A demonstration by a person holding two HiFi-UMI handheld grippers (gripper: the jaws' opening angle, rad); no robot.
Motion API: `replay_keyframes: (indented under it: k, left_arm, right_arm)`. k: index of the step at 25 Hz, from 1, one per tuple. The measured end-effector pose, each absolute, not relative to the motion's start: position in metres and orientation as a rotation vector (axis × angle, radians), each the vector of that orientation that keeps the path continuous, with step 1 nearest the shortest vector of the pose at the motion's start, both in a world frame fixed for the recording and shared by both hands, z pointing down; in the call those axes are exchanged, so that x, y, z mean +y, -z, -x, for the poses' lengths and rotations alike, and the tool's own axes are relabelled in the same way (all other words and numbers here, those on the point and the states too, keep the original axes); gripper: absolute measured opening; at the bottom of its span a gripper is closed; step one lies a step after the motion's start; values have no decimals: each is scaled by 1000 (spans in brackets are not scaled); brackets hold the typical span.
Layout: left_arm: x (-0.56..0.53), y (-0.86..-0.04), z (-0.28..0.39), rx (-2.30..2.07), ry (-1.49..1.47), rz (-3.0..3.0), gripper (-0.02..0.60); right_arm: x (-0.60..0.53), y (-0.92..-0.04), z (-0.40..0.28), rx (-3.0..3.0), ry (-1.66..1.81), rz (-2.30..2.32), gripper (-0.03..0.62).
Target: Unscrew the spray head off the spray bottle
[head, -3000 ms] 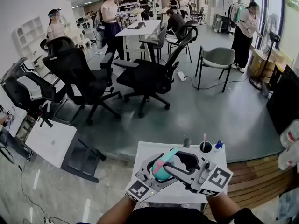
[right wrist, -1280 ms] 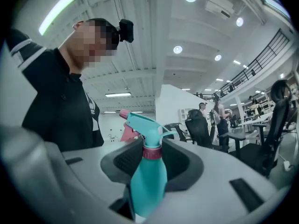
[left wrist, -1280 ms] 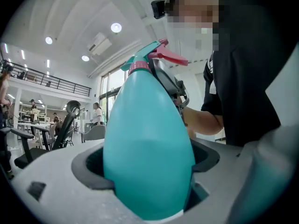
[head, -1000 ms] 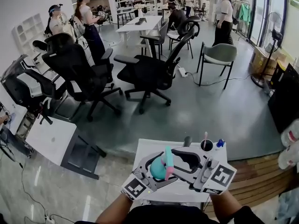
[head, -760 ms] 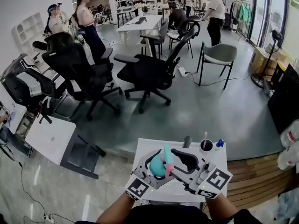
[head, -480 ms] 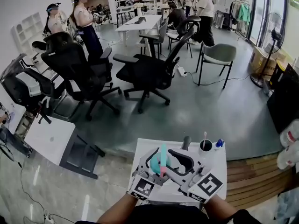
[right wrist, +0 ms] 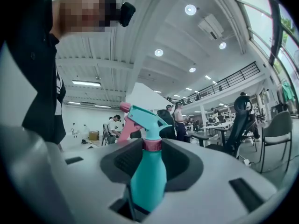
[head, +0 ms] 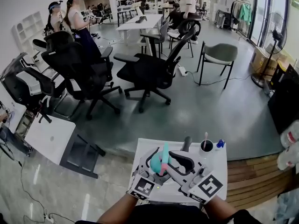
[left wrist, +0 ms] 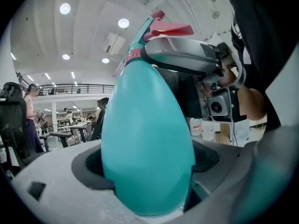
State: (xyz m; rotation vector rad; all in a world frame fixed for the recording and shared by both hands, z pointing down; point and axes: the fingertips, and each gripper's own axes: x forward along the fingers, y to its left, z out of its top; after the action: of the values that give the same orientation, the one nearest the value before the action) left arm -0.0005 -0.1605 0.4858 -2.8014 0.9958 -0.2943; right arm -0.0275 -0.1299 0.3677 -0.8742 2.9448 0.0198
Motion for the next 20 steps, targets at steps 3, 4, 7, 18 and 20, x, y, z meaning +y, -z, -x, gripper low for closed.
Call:
replay_keyframes:
  k: [3, 4, 7, 18, 20]
  left_arm:
    - [-152, -480, -3, 890, 232, 2842, 456]
    - [-149, -477, -4, 849, 211, 2855, 456]
    - [-136, -459, -6, 731, 91, 2921, 456]
    - [-81, -438, -21, 203, -60, 3123, 456]
    - [-85, -440, -22, 243, -40, 3125, 456]
  right_arm:
    - [-127, -364, 26, 2963, -7, 788, 130]
    - [-126, -362, 26, 2971, -2, 755, 130]
    - [-119, -355, 25, 2993, 13, 640, 129]
    - [-88, -343, 18, 2956, 135, 71, 127]
    - [-91, -344, 16, 2940, 139, 72, 129]
